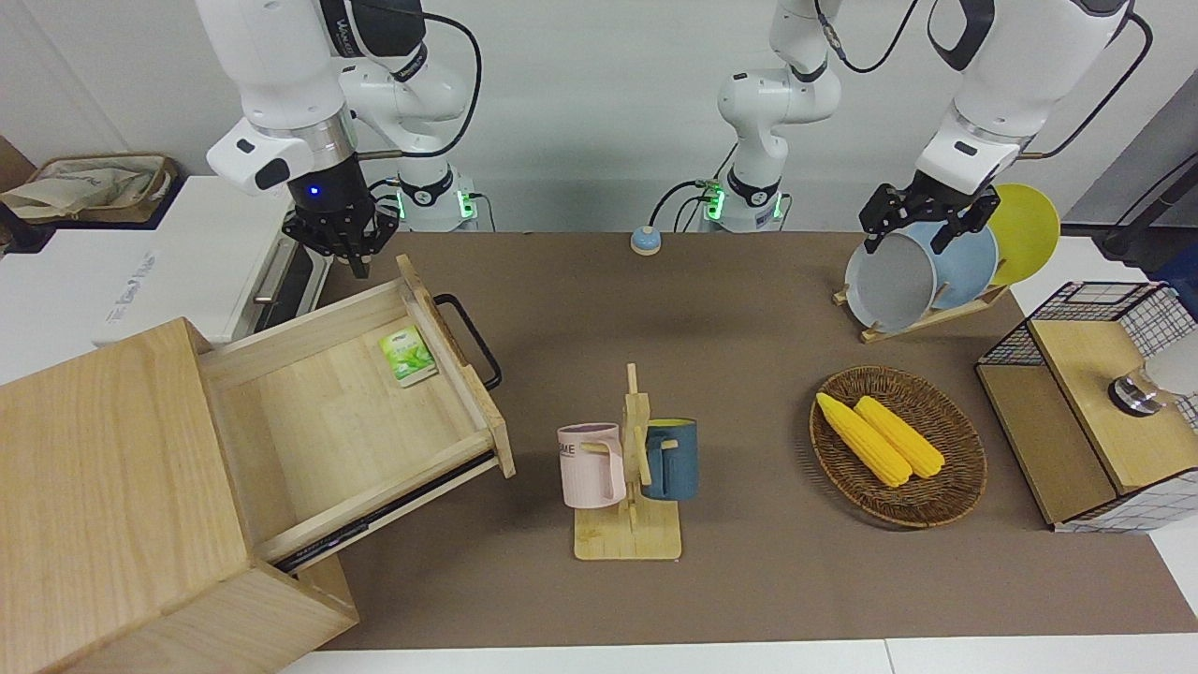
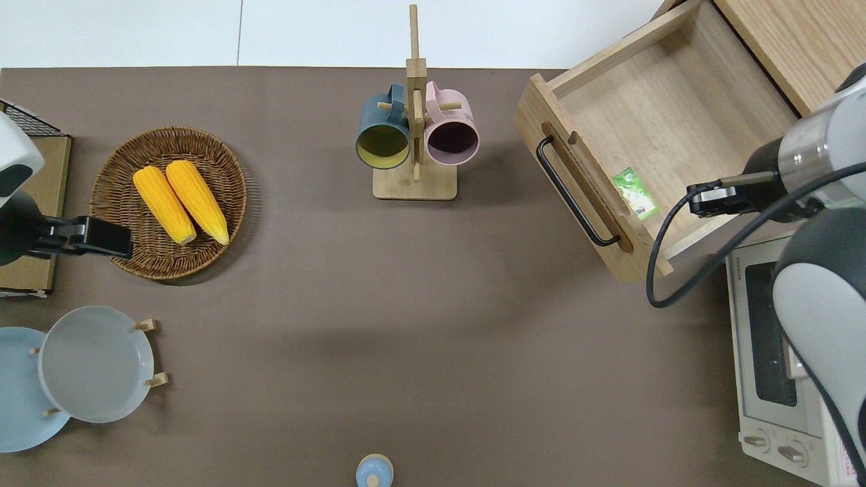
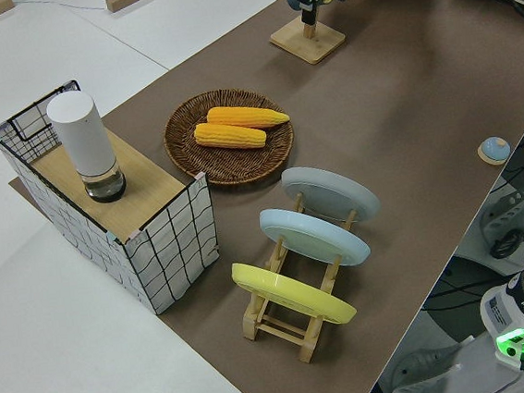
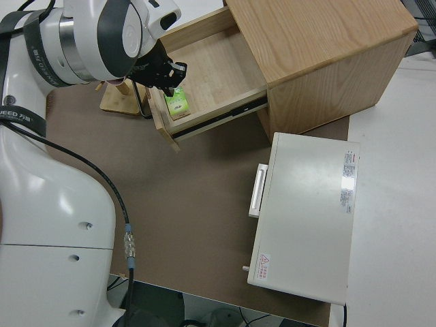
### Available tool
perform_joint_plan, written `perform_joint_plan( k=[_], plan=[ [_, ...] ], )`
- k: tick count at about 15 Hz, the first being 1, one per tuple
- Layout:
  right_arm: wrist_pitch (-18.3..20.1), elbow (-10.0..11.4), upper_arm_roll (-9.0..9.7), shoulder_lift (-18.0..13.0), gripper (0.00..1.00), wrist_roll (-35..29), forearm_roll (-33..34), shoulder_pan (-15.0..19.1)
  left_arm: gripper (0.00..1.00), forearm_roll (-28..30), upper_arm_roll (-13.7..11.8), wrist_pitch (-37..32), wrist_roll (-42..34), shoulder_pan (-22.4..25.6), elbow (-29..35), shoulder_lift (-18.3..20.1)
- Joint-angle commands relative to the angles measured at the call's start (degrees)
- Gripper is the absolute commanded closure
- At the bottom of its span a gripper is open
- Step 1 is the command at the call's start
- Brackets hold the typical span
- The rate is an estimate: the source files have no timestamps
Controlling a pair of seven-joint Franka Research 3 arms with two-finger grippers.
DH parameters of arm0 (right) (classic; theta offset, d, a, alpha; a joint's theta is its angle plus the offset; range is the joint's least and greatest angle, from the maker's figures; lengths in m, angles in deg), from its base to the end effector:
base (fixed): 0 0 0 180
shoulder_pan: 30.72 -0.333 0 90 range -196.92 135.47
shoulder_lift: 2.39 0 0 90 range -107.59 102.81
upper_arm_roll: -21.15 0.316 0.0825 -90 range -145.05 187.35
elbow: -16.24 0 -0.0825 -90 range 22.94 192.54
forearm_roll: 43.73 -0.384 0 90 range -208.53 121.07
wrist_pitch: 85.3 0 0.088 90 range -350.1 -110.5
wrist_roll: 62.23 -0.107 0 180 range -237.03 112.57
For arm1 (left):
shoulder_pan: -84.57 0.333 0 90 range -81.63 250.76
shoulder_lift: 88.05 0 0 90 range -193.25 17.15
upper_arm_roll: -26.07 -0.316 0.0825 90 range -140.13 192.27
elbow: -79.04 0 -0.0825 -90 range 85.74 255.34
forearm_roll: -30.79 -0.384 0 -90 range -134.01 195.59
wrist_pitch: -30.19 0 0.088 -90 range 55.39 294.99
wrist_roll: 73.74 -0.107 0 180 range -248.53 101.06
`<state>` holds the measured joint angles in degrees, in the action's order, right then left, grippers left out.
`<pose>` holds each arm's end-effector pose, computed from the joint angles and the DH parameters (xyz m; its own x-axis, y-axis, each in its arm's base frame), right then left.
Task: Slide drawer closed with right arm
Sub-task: 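Push the wooden drawer away from the robot with the right gripper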
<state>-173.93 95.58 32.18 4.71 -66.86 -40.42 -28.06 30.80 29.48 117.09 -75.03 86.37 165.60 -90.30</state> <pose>0.5862 0.0717 0.6403 0.9972 0.0614 0.0431 0.0601 -0.9977 0.0306 0.5612 -0.0151 0.6261 0.9982 -0.0506 -0.0332 -0.0505 -0.9987 0.0033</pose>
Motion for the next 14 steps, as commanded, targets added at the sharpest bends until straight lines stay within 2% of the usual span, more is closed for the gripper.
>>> perform_joint_plan(
  k=[1,4,6,9,14],
  plan=[
    [3.0,0.8,0.57,-3.5,1.000,0.9,0.2,0.6,0.01,-1.0,0.4,-1.1,-0.6,0.2,-1.4,-0.7],
    [3.1,-0.1,0.57,-4.2,1.000,0.3,0.4,0.5,0.01,-1.0,0.4,-1.1,-0.6,0.2,-1.4,-0.7],
    [2.9,-1.4,0.65,-4.3,1.000,-3.6,0.4,-0.5,0.01,-1.0,0.4,-1.1,-0.6,0.2,-1.5,-0.7],
    [2.1,-2.3,0.65,-4.0,1.000,-12.7,0.6,-4.0,0.01,-1.0,0.4,-1.1,-0.6,0.2,-1.5,-0.7],
    [2.1,-2.3,0.74,-3.0,1.000,-26.4,5.3,-12.5,0.01,-1.0,0.4,-1.1,-0.6,0.2,-1.4,-0.7]
  ],
)
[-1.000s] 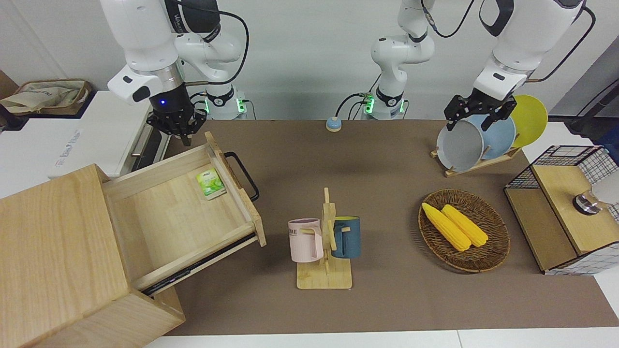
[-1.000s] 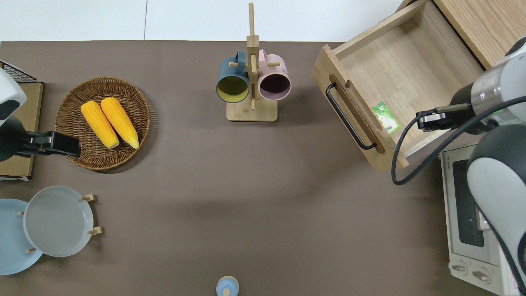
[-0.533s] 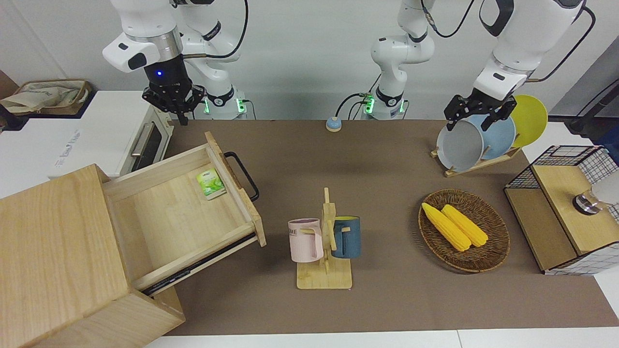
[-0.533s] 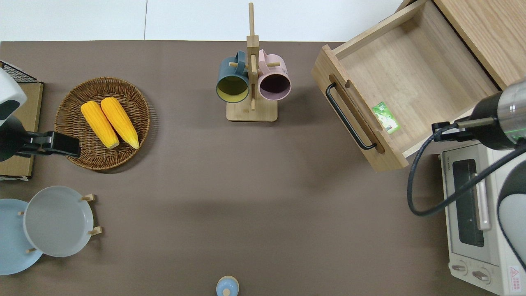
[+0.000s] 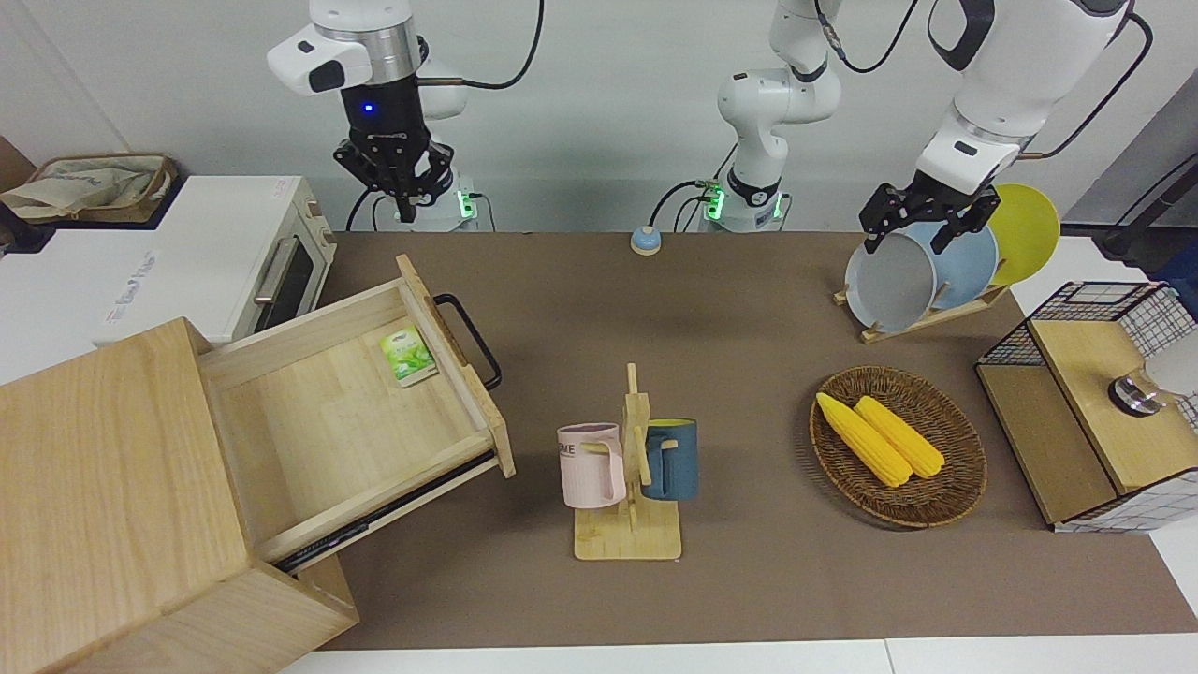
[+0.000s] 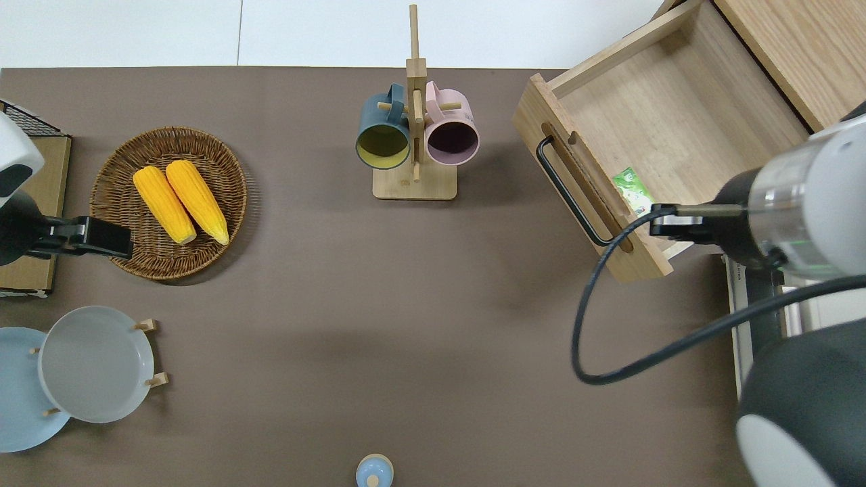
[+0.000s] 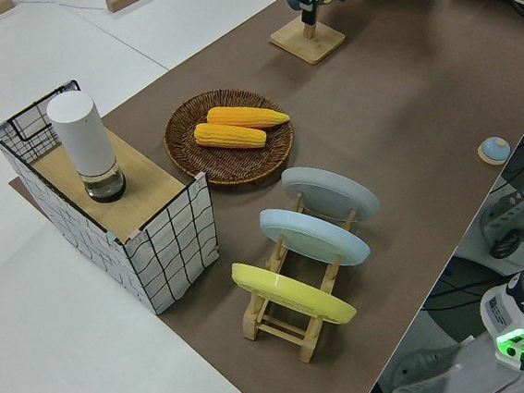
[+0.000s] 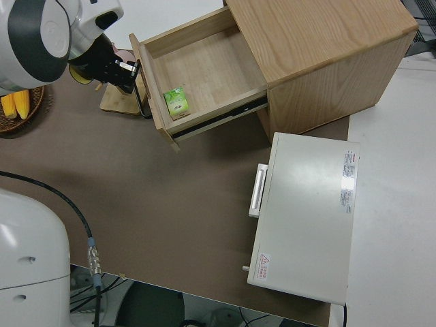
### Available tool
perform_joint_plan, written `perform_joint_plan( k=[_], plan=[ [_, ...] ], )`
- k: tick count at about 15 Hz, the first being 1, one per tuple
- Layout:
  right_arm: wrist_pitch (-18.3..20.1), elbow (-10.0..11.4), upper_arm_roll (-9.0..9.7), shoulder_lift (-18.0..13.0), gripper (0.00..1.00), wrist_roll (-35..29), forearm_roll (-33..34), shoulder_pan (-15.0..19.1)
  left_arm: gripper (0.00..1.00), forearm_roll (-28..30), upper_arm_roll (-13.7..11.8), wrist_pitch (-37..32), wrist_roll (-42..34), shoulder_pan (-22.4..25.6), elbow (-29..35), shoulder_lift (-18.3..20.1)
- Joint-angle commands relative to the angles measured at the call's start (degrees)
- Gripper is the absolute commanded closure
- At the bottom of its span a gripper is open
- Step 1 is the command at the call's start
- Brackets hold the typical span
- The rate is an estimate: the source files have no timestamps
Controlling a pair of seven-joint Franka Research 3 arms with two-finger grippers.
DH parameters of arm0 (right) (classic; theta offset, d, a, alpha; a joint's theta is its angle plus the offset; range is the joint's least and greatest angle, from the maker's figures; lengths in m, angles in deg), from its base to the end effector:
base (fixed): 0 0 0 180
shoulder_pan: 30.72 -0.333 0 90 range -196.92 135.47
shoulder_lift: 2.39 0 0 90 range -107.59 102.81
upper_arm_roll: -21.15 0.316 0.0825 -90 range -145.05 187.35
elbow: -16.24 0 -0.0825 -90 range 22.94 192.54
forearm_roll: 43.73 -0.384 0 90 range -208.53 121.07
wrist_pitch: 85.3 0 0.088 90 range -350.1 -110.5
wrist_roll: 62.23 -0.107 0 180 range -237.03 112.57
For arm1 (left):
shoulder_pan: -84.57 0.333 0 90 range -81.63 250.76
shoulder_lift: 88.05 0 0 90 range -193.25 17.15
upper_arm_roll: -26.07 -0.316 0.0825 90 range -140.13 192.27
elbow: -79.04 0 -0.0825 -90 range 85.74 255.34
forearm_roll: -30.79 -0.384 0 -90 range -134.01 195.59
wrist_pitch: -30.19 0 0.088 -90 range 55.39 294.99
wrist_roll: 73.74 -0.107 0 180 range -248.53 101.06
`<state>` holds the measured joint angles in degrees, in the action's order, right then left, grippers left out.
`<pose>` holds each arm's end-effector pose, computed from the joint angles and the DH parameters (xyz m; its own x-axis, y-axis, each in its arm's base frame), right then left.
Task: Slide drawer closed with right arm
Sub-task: 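Push the wooden drawer away from the robot with the right gripper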
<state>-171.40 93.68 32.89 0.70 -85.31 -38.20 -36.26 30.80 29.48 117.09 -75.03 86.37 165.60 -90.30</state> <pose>0.5412 0.1527 0.6917 0.9862 -0.1099 0.1235 -0.1154 -0.9926 0.0388 0.5612 -0.0151 0.6261 0.9982 -0.0506 -0.0332 -0.0505 -0.9987 0.0033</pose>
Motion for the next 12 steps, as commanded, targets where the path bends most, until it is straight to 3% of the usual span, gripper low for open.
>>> perform_joint_plan(
  k=[1,3,9,12],
  plan=[
    [-0.5,-0.4,0.04,1.6,1.000,-11.0,3.5,-5.9,0.01,-1.0,0.4,-1.1,-0.6,0.2,-1.5,-0.7],
    [-0.7,-0.3,0.04,3.0,1.000,-16.9,4.4,-8.4,0.01,-1.0,0.4,-1.1,-0.6,0.2,-1.5,-0.7],
    [-6.2,0.4,0.13,9.4,1.000,-37.9,5.0,-13.3,0.01,-1.0,0.4,-1.1,-0.6,0.2,-1.5,-0.7],
    [-10.3,1.0,0.13,12.5,1.000,-48.9,4.0,-13.4,0.01,-1.0,0.4,-1.1,-0.6,0.2,-1.5,-0.7]
  ],
)
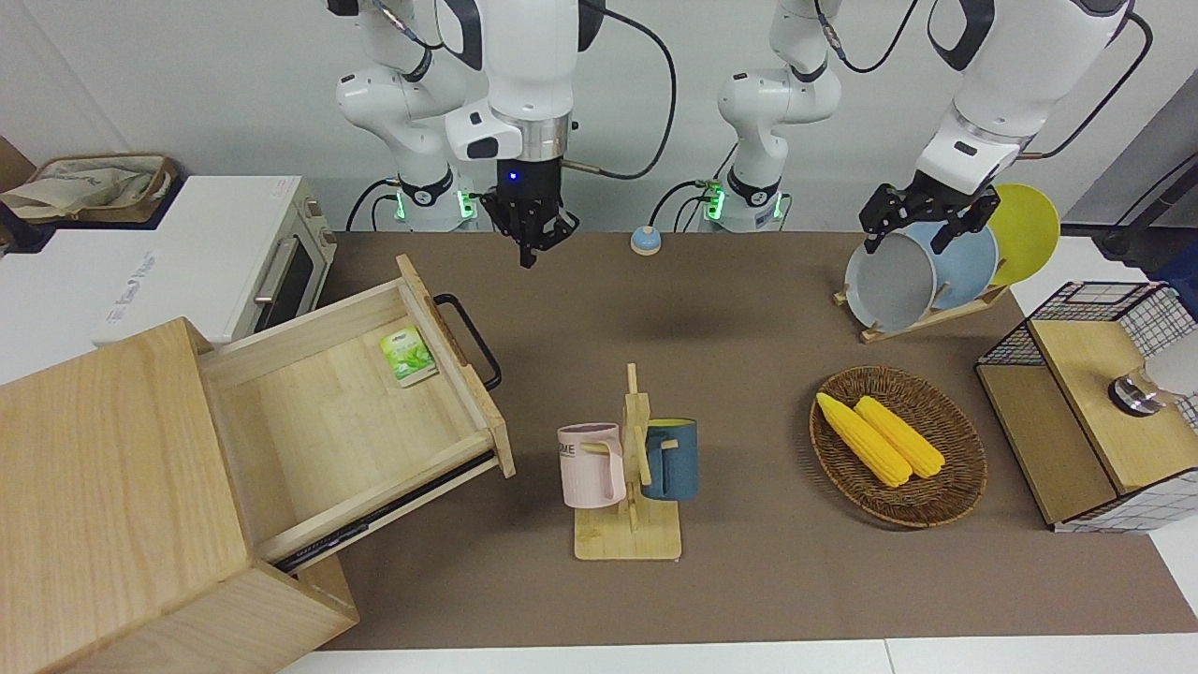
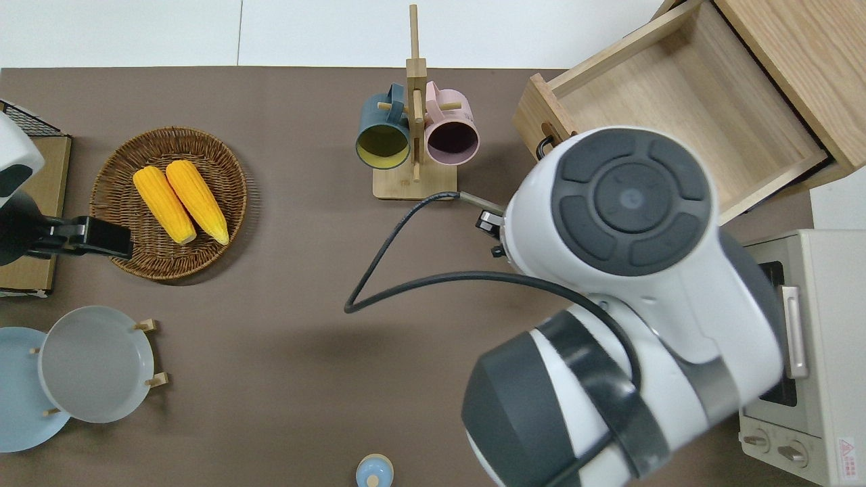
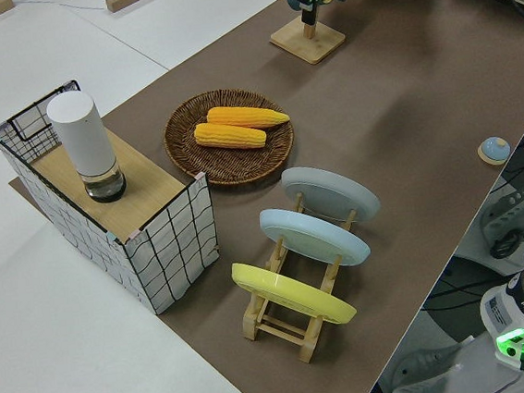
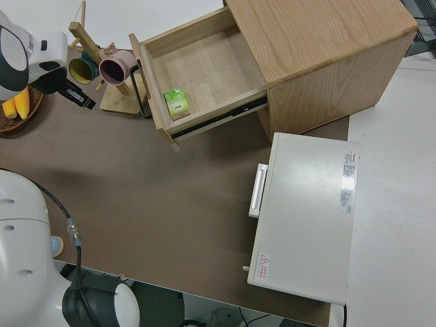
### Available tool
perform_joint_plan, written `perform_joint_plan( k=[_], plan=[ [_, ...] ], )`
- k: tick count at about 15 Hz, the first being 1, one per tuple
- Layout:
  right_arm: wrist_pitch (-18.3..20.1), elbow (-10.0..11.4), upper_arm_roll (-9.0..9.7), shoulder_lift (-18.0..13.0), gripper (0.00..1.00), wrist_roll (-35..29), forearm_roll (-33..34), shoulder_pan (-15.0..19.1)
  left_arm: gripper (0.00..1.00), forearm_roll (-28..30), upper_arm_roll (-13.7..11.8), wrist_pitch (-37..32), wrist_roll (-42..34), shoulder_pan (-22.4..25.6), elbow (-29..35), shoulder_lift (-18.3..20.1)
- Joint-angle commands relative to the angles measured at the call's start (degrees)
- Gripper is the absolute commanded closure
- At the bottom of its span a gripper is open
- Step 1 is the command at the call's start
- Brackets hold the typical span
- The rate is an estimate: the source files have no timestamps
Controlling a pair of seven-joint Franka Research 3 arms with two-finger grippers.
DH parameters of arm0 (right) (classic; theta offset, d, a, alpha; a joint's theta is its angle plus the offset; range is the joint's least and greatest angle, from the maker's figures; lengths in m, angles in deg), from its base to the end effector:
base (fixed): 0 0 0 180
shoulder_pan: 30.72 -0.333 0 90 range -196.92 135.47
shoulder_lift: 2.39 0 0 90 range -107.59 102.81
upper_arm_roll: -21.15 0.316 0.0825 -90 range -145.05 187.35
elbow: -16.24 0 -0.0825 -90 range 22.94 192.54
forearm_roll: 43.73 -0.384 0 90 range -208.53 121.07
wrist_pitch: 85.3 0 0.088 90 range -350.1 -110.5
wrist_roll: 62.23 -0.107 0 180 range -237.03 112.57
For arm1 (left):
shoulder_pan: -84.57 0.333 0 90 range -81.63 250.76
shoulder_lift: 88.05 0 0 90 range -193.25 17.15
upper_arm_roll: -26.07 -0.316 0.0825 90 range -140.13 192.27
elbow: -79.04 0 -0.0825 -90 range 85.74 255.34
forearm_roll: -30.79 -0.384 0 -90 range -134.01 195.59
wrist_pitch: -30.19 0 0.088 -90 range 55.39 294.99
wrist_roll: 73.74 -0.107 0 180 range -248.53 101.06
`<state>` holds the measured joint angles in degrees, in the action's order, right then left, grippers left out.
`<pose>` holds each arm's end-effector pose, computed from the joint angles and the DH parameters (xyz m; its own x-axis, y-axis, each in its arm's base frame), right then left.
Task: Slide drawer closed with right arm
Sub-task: 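Push the wooden drawer away from the robot with the right gripper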
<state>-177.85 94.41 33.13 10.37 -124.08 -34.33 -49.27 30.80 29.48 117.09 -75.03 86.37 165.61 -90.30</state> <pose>0.5548 0.2899 0.5980 0.8484 -0.5157 0.1194 -0.5220 -0.8525 0.0268 0.5612 -0.0151 0.6261 0.9982 -0.0506 -0.0334 -0.0505 -0.9987 0.0033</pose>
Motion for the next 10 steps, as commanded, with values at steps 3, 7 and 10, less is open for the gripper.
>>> perform_joint_plan(
  k=[3,7,10],
  plan=[
    [-8.1,1.8,-0.12,5.1,1.000,-19.8,-1.4,-0.2,0.01,-1.0,0.4,-1.1,-0.6,0.2,-1.4,-0.7],
    [-12.2,2.3,-0.38,7.3,1.000,-28.5,-4.1,1.0,0.01,-1.0,0.4,-1.1,-0.6,0.2,-1.4,-0.7],
    [-14.5,2.9,-1.35,7.4,1.000,-32.1,-7.9,2.9,0.01,-1.0,0.4,-1.1,-0.6,0.2,-1.5,-0.7]
  ],
)
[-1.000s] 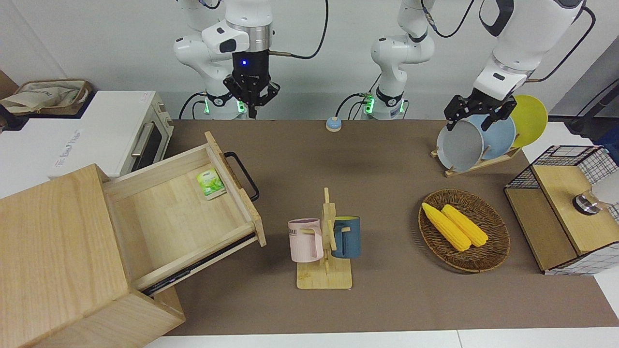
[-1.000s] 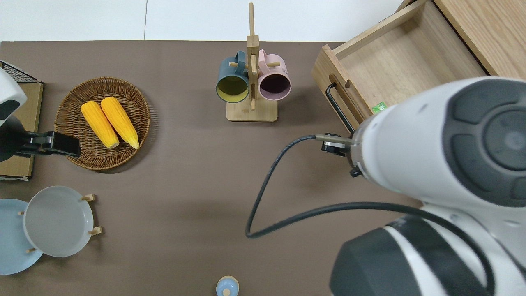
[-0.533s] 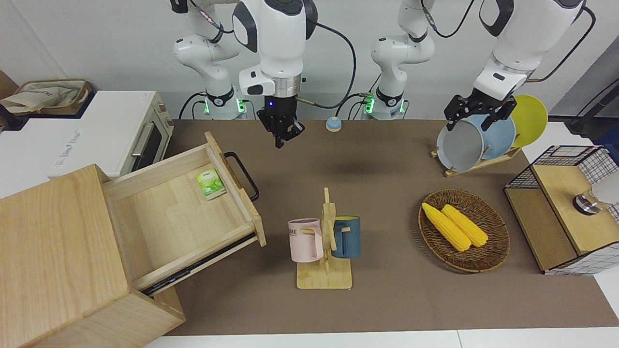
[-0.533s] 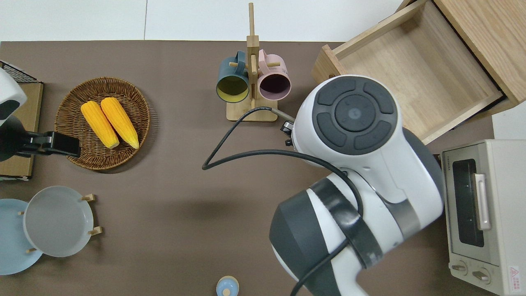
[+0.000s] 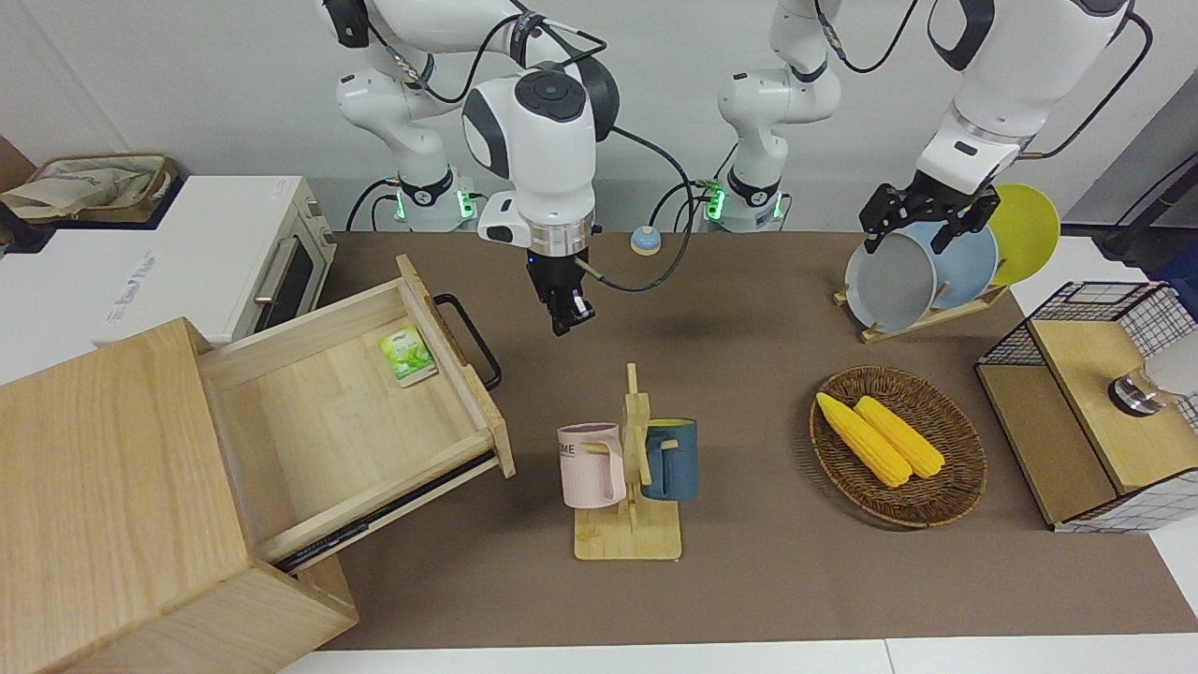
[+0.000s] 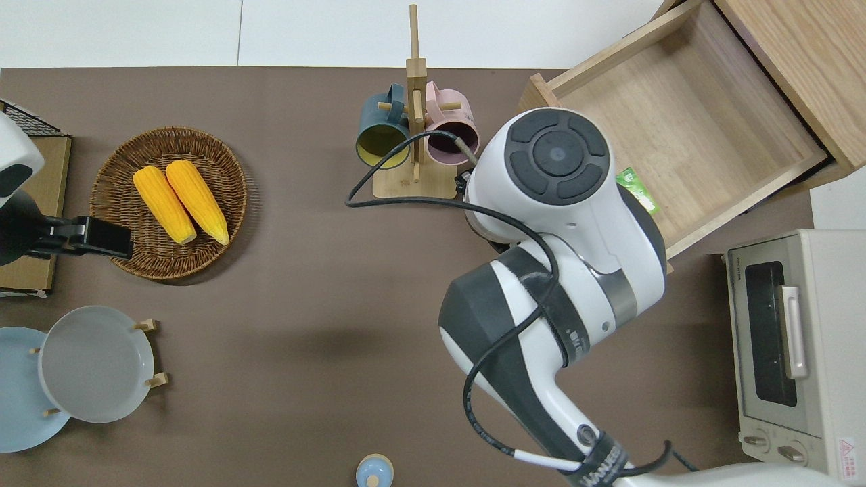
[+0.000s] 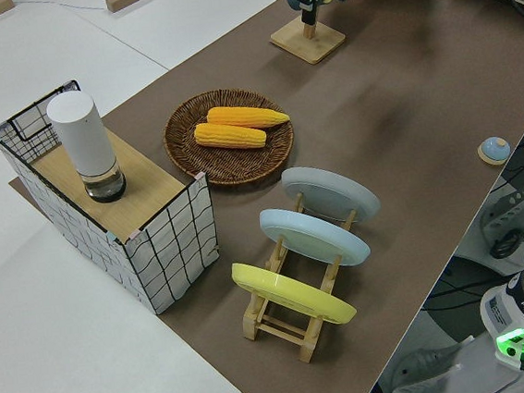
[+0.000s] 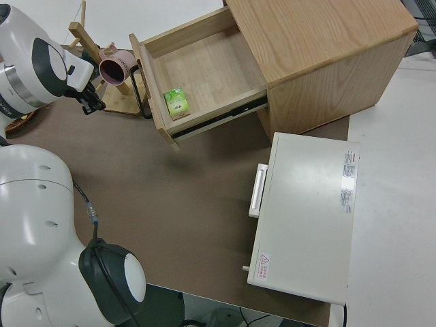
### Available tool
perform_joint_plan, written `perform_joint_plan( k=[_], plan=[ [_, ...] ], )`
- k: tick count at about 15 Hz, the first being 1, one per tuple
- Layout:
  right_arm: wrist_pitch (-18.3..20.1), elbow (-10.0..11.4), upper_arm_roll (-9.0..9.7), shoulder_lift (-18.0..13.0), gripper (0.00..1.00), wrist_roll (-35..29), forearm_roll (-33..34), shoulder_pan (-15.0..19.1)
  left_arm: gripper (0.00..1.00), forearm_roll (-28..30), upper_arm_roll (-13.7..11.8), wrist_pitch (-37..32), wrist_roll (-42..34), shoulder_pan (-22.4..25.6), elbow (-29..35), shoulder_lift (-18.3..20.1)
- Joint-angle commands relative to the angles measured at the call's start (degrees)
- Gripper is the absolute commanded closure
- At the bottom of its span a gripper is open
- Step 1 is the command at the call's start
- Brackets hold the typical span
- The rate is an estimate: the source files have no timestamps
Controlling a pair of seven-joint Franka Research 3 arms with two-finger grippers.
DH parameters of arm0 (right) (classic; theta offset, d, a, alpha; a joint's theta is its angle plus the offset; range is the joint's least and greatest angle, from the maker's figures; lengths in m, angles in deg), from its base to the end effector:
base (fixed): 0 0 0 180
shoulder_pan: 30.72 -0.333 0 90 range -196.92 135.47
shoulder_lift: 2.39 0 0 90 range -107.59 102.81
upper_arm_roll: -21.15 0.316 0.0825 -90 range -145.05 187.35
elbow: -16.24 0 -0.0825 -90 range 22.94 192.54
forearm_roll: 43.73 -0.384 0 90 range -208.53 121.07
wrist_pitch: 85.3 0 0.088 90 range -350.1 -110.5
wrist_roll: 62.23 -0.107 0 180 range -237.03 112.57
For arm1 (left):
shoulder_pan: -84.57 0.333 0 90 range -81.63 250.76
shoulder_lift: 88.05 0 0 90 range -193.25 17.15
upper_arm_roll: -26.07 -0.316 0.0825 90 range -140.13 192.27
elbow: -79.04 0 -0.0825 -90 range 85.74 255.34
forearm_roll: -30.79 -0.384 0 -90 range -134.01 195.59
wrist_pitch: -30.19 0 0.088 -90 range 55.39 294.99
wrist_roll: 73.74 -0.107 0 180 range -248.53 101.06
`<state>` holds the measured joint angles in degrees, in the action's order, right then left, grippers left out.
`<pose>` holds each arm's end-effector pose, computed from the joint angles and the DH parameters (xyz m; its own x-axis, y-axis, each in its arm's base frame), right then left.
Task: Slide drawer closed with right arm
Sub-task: 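Continue pushing the drawer fully shut with the right arm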
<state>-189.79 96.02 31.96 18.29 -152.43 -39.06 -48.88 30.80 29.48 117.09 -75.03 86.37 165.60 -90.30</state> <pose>0.6038 0.3038 0.5138 0.4834 -0.8753 0.0137 -0.8723 -0.4829 -0.0766 0.5612 -0.0151 0.6261 0.9982 -0.0506 -0.0332 -0.0505 -0.9987 0.0033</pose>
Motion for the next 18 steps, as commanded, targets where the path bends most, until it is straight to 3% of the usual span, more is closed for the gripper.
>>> perform_joint_plan(
  k=[1,7,11,18],
  plan=[
    [-2.6,1.3,-0.53,-0.5,1.000,-3.8,-3.3,2.8,0.01,-1.0,0.4,-1.1,-0.6,0.2,-1.5,-0.7],
    [-2.3,1.2,-1.06,1.2,1.000,-3.1,0.9,3.5,0.01,-1.0,0.4,-1.1,-0.6,0.2,-1.4,-0.7],
    [-1.9,1.2,-1.06,2.3,1.000,1.0,3.3,3.5,0.01,-1.0,0.4,-1.1,-0.6,0.2,-1.4,-0.7],
    [-1.6,1.0,-1.06,3.1,1.000,4.6,3.9,5.2,0.01,-1.0,0.4,-1.1,-0.6,0.2,-1.4,-0.7]
  ],
)
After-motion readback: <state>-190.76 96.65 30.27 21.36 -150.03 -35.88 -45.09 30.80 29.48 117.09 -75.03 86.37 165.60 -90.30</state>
